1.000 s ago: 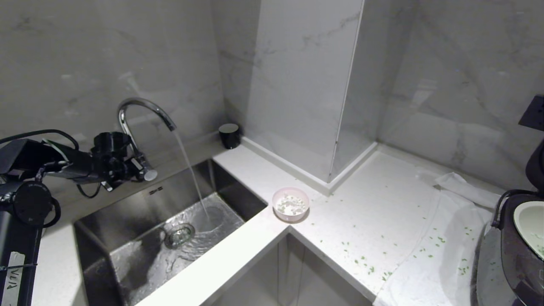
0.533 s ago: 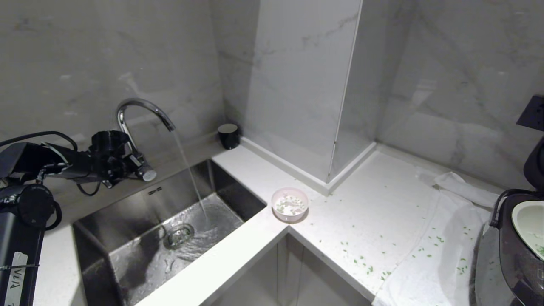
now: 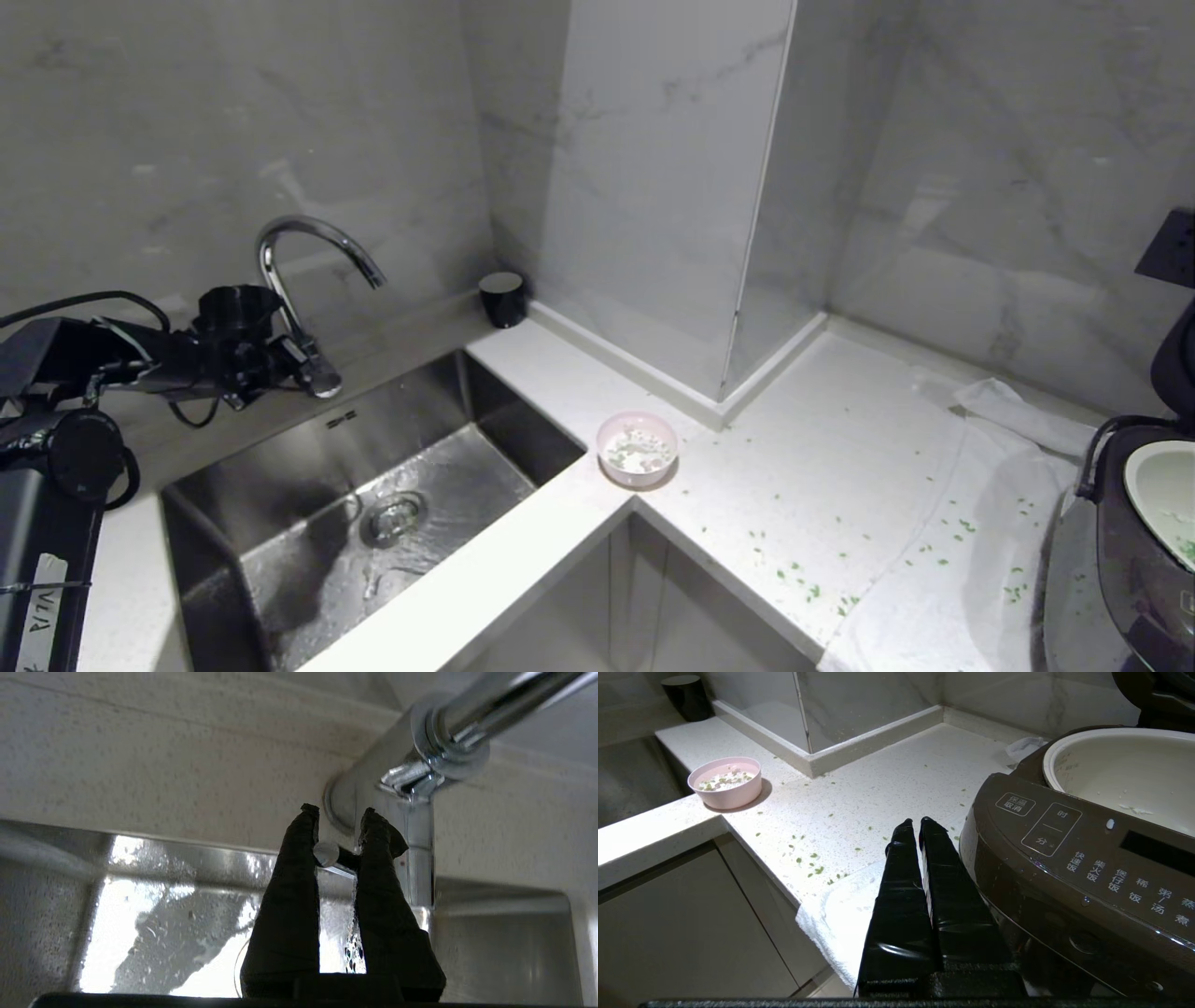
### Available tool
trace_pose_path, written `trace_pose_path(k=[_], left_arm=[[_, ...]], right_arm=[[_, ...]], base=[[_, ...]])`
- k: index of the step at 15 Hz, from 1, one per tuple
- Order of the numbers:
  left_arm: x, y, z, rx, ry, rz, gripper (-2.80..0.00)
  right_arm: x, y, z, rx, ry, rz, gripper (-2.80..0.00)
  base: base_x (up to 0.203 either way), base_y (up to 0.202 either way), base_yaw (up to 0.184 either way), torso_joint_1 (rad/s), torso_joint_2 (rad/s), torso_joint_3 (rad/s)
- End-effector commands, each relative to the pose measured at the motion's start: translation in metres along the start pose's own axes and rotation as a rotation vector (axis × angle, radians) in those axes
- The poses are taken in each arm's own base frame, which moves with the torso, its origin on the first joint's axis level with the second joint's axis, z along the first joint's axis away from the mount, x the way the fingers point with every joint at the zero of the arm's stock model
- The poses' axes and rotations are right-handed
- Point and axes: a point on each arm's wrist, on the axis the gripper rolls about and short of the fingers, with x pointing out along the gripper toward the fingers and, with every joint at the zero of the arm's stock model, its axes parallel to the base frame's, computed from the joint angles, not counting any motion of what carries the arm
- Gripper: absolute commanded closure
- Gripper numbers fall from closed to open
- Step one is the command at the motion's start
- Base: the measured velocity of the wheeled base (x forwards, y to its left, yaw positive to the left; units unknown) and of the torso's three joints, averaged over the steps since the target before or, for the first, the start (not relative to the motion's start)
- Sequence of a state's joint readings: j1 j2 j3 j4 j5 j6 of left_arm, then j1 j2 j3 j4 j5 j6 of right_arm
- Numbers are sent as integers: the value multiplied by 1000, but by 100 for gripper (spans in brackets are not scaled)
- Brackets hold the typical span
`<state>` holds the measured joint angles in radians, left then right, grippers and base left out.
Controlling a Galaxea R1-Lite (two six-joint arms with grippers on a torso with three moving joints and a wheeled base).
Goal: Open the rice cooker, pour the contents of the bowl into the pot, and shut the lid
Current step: Turn off the tap
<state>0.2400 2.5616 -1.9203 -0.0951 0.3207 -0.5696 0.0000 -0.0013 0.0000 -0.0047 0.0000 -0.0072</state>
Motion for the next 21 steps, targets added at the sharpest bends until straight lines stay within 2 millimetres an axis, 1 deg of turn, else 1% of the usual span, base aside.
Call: trace_pose_path(k=[1,2,6,9,10,12,17,18,21], left_arm=[[14,5,-8,-4,-31,53,0],[15,6,-7,-5,-44,63,0],[5,3,4,-11,-59,51,0],[4,4,5,-7,-48,60,0],[2,5,7,-2,-33,69,-280],[-1,7,11,-6,-25,71,-280],[1,9,8,-4,-19,87,-280],[-2,9,10,-4,-18,86,-280],[-20,5,27,-12,-32,72,-280]], right_arm=[[0,0,0,0,0,0,0],[0,0,0,0,1,0,0],[0,0,0,0,1,0,0],[0,0,0,0,0,0,0],[0,0,0,0,0,0,0],[0,0,0,0,1,0,0],[0,0,0,0,1,1,0],[0,0,0,0,1,0,0],[0,0,0,0,1,0,0]], base=[[0,0,0,0,0,0],[0,0,0,0,0,0],[0,0,0,0,0,0],[0,0,0,0,0,0],[0,0,0,0,0,0],[0,0,0,0,0,0],[0,0,0,0,0,0],[0,0,0,0,0,0],[0,0,0,0,0,0]])
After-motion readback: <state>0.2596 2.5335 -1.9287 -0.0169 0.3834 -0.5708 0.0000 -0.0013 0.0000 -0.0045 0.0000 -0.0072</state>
